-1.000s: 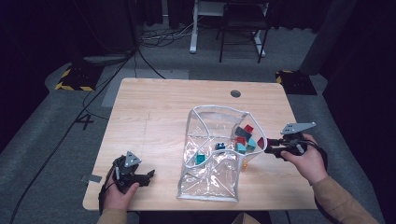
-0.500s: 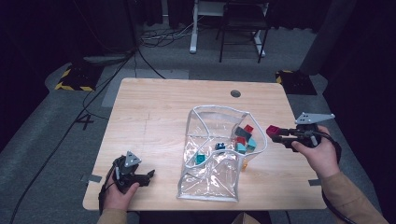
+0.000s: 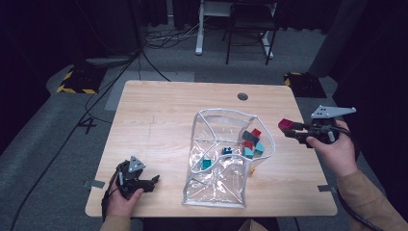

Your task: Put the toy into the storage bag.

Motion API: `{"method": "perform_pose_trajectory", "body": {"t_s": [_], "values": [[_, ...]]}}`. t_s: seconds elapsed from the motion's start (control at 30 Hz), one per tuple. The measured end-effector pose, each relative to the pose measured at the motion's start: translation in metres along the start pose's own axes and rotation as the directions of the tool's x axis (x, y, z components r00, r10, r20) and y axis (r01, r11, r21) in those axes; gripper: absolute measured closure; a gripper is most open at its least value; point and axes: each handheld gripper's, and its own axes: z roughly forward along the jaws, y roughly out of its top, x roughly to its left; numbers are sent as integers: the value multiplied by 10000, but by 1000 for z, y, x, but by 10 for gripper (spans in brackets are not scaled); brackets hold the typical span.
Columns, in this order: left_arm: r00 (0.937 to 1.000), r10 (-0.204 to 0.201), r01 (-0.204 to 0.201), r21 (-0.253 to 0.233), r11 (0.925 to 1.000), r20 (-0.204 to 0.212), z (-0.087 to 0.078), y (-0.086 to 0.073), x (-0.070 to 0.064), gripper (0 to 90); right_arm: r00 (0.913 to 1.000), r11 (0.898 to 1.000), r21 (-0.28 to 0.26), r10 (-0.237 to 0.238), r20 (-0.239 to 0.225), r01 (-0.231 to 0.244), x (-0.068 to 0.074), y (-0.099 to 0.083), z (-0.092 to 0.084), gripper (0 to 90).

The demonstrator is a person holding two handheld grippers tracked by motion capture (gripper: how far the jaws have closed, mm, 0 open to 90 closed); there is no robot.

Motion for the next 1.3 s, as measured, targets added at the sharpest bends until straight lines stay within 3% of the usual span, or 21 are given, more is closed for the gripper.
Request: {"method": "perform_pose_trajectory", "body": {"t_s": [0.23,0.6,0.9,1.3], "values": [[10000,21,-21,1,10000,-11,0,0,0,146,9992,9989,-430,-203,-338,189,9,29,-2,593],[10000,24,-24,5,10000,-8,0,0,0,146,9935,9966,-571,-641,-944,589,33,64,9,592],[10000,26,-26,8,10000,-8,0,0,0,146,9853,9954,-434,-911,-1447,857,51,80,28,592],[10000,25,-25,23,10000,-43,1,1,1,144,9676,9929,-30,-1164,-2239,1187,77,90,64,592]]}}
